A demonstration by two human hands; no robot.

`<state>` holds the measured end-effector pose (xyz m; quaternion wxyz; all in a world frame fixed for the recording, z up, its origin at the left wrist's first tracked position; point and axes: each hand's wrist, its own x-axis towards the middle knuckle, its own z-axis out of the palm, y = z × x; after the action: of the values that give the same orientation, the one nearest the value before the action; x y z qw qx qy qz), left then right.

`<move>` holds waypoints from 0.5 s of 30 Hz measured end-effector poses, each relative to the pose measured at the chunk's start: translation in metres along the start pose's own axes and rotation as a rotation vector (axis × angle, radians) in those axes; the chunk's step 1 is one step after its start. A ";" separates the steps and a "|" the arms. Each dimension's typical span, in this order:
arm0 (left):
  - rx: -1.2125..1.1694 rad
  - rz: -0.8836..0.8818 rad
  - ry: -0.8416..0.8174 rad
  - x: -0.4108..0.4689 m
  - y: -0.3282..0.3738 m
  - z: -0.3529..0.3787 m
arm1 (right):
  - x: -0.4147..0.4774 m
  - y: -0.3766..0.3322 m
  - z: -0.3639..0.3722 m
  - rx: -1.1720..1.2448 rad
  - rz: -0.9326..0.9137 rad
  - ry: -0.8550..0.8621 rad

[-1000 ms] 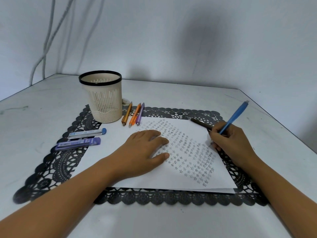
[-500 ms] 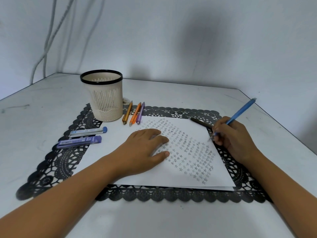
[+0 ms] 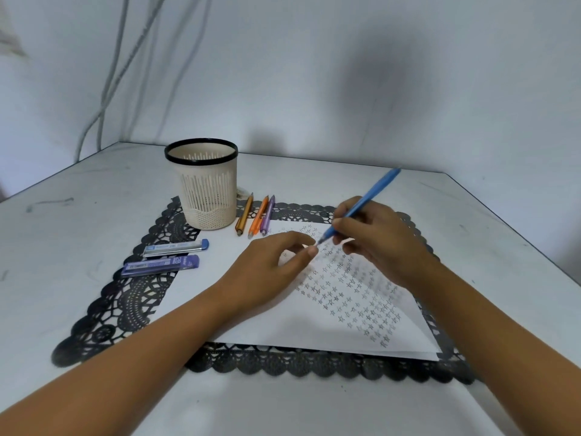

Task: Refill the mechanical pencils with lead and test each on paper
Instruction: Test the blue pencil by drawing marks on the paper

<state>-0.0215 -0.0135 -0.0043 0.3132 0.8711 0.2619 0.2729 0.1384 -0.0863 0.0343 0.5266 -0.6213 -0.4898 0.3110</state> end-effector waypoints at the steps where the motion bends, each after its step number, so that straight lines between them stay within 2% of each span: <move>1: -0.018 0.002 0.011 0.001 0.000 0.000 | 0.003 -0.001 0.006 -0.008 0.002 0.005; 5: -0.034 -0.025 0.056 0.003 -0.001 -0.001 | 0.012 0.000 0.020 0.006 0.031 0.036; 7: -0.040 -0.045 0.072 0.003 -0.002 -0.002 | 0.016 0.001 0.025 0.108 0.075 0.094; 12: 0.015 -0.038 0.059 0.001 -0.006 0.001 | 0.018 -0.002 0.028 0.836 0.220 0.264; 15: 0.034 -0.010 0.048 -0.001 -0.006 0.003 | 0.016 -0.001 0.024 1.101 0.195 0.274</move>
<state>-0.0217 -0.0116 -0.0104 0.2931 0.8682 0.2782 0.2879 0.1222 -0.0631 0.0315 0.7999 -0.3327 -0.1236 0.4839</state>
